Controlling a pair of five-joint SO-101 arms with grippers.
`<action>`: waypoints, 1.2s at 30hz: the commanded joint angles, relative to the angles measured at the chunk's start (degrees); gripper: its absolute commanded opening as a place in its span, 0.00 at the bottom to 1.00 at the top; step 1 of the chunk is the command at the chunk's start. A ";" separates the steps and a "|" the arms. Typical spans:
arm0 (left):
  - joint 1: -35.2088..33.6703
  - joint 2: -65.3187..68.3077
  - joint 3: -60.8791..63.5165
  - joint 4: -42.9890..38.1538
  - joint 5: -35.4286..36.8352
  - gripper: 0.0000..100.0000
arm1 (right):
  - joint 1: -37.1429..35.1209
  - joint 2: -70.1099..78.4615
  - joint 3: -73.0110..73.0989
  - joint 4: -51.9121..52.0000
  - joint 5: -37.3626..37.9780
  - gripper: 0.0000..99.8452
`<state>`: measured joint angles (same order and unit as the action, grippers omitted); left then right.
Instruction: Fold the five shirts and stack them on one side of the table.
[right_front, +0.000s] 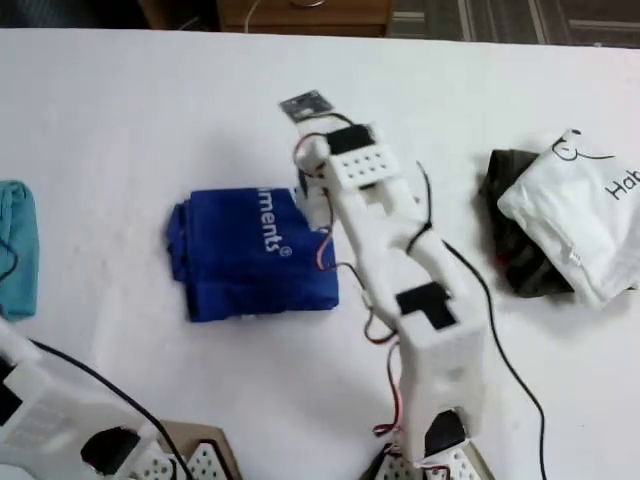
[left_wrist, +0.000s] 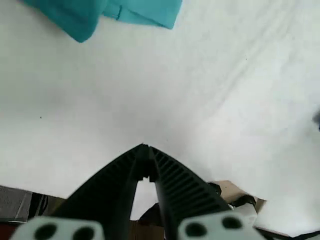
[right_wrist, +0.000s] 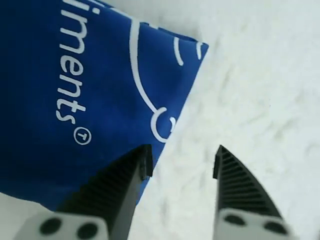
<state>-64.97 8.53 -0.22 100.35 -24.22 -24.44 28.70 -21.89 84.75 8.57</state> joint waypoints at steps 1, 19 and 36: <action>-2.46 -2.90 0.57 -0.18 -2.29 0.03 | -1.45 4.62 -9.93 3.65 -0.62 0.24; -2.20 -2.46 0.75 -2.20 -2.73 0.03 | -3.74 24.75 -29.98 9.19 -8.35 0.24; -2.20 -2.46 0.75 -2.20 -2.55 0.03 | -4.09 26.51 -30.07 8.84 -8.70 0.01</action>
<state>-66.99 8.53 0.40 98.42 -26.51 -27.78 55.78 -51.08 93.54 0.40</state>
